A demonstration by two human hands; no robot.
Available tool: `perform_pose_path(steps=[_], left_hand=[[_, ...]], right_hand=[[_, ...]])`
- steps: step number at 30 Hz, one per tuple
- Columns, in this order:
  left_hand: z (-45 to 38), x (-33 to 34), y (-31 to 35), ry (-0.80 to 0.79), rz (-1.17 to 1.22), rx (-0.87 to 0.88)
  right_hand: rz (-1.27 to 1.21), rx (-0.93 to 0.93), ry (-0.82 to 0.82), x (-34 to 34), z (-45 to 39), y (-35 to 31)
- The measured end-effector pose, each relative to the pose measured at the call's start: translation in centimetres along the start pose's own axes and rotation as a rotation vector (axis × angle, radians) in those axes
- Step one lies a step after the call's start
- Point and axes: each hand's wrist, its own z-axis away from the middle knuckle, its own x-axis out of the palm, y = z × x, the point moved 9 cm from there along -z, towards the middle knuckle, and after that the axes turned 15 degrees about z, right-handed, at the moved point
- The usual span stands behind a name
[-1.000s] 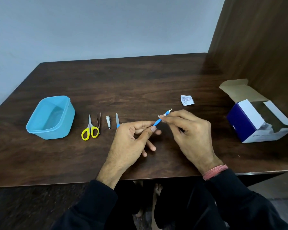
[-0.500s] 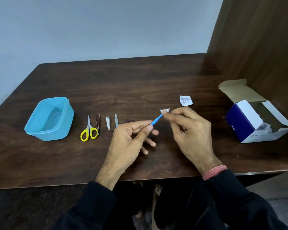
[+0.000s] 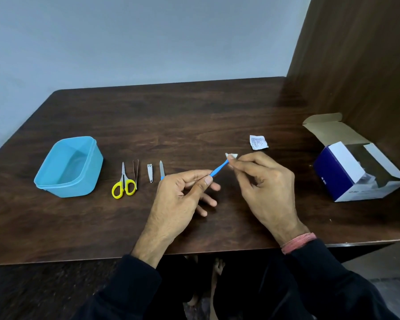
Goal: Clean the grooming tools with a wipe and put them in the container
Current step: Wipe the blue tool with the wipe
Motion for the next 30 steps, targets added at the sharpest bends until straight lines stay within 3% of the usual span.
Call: perform_pose_path(steps=[16, 30], left_hand=[[0.05, 0.06, 0.02, -0.004, -0.003, -0.011], [0.05, 0.04, 0.05, -0.004, 0.004, -0.008]], right_hand=[[-0.027, 0.061, 0.002, 0.03, -0.03, 0.59], [-0.047, -0.01, -0.023, 0.24, 0.03, -0.3]])
